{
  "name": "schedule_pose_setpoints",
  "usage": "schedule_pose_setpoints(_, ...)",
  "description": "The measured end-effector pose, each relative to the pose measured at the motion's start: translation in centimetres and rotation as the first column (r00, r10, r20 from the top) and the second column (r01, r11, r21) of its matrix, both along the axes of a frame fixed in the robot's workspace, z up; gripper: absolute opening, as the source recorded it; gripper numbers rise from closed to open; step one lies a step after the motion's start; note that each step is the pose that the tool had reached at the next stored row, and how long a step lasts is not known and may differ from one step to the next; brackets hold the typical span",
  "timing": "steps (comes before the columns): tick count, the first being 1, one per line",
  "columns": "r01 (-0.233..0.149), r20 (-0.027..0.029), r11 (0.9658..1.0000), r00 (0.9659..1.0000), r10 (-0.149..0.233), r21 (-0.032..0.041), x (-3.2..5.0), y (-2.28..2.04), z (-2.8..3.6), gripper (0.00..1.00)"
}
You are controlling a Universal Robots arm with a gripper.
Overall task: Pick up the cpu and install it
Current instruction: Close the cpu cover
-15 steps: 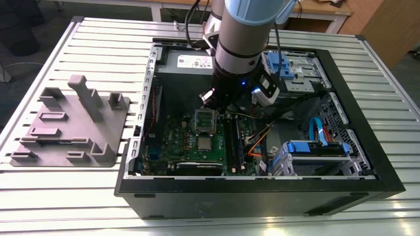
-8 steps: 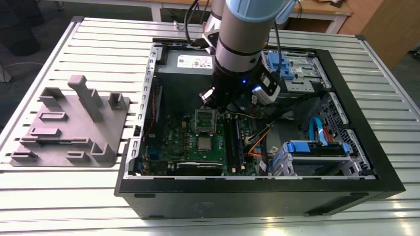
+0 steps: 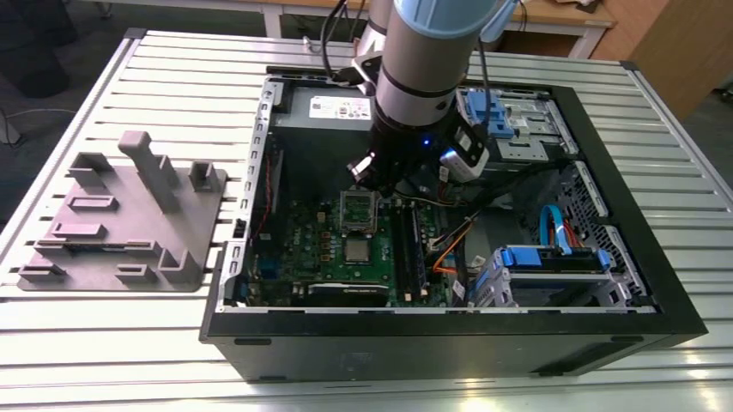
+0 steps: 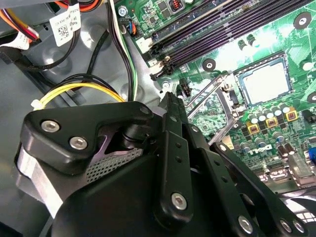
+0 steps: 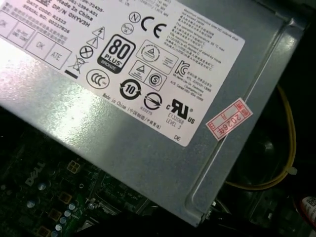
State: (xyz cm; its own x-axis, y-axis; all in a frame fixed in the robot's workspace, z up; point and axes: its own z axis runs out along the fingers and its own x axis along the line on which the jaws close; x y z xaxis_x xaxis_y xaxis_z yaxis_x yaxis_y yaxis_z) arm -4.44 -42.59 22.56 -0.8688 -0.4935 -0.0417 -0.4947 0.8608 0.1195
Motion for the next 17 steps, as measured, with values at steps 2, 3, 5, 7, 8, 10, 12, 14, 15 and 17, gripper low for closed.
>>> schedule_pose_setpoints(2,-0.010,0.0001,1.0000,1.0000,0.010,-0.0008,-0.03,-0.02,0.07,0.11)
schedule_pose_setpoints(3,-0.014,0.0001,0.9999,0.9999,0.014,-0.0013,-0.05,-0.03,0.11,0.11)
schedule_pose_setpoints(5,-0.024,0.0001,0.9997,0.9997,0.024,-0.0019,-0.09,-0.04,0.18,0.11)
schedule_pose_setpoints(7,-0.033,0.0002,0.9994,0.9994,0.033,-0.0022,-0.14,-0.05,0.26,0.11)
schedule_pose_setpoints(8,-0.038,0.0003,0.9993,0.9993,0.038,-0.0024,-0.16,-0.05,0.30,0.11)
schedule_pose_setpoints(10,-0.047,0.0005,0.9989,0.9989,0.047,-0.0025,-0.20,-0.06,0.40,0.11)
schedule_pose_setpoints(12,-0.056,0.0006,0.9984,0.9984,0.056,-0.0024,-0.23,-0.06,0.51,0.11)
schedule_pose_setpoints(14,-0.064,0.0008,0.9979,0.9979,0.064,-0.0024,-0.25,-0.06,0.62,0.11)
schedule_pose_setpoints(15,-0.068,0.0008,0.9977,0.9977,0.068,-0.0024,-0.26,-0.06,0.68,0.11)
schedule_pose_setpoints(17,-0.075,0.0010,0.9972,0.9972,0.075,-0.0024,-0.29,-0.06,0.78,0.11)
